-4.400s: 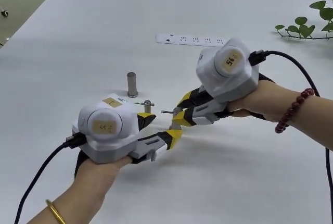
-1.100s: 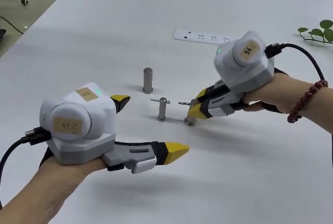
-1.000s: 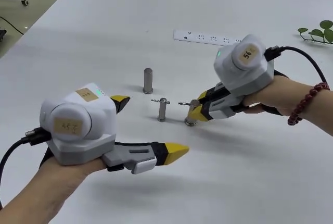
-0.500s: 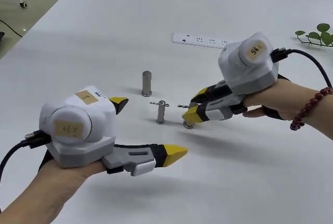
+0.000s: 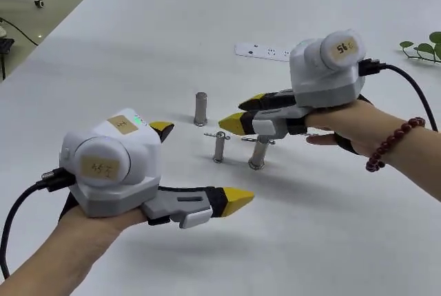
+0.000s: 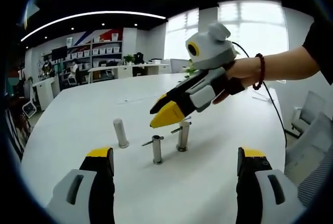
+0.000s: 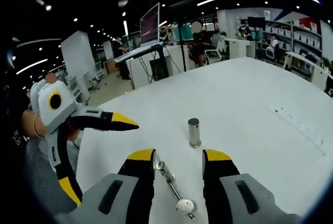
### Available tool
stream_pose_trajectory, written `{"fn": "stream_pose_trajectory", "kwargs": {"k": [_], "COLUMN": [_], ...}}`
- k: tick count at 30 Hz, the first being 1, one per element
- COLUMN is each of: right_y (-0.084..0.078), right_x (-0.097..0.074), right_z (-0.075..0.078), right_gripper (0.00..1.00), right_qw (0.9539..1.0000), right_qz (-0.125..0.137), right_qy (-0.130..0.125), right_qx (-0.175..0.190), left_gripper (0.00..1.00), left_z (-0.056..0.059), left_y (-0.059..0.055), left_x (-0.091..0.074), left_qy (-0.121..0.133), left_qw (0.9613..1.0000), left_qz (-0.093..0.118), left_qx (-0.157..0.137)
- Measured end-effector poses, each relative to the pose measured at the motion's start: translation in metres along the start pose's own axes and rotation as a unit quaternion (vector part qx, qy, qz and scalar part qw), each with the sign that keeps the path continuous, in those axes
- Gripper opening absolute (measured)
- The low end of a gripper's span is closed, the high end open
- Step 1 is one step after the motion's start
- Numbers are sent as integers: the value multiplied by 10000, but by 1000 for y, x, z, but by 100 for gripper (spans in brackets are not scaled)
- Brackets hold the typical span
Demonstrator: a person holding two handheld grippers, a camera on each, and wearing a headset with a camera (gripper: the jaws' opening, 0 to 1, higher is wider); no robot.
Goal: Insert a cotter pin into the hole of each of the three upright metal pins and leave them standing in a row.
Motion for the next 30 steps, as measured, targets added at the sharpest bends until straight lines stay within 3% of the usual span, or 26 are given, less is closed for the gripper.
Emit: {"fn": "stream_pose_trajectory", "kwargs": {"k": [13,22,30], "right_y": [11,9,9], "right_x": [32,55,65], "right_z": [9,25,31], "right_gripper": [26,25,25], "right_qw": [9989,9990,9990], "right_qz": [332,282,199], "right_qy": [-274,-318,-387], "right_qx": [206,129,118], "left_gripper": [95,95,99], "left_z": [-3,-2,-1], "left_y": [3,5,3], "left_x": [0,0,1], "left_qy": [35,2,-63], "left_qw": [10000,9999,9999], "left_qz": [73,112,49], "left_qx": [-10,-42,-125]}}
Point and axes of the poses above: the centre of the closed fingertips' face, and the gripper's own axes: x roughly forward along the fingers, z roughly to its right, y roughly out of its top, the point moved 1 cm from there along -x, roughly backward along the fingers, and after that the axes turned 2 degrees about y, right-handed, at the moved point
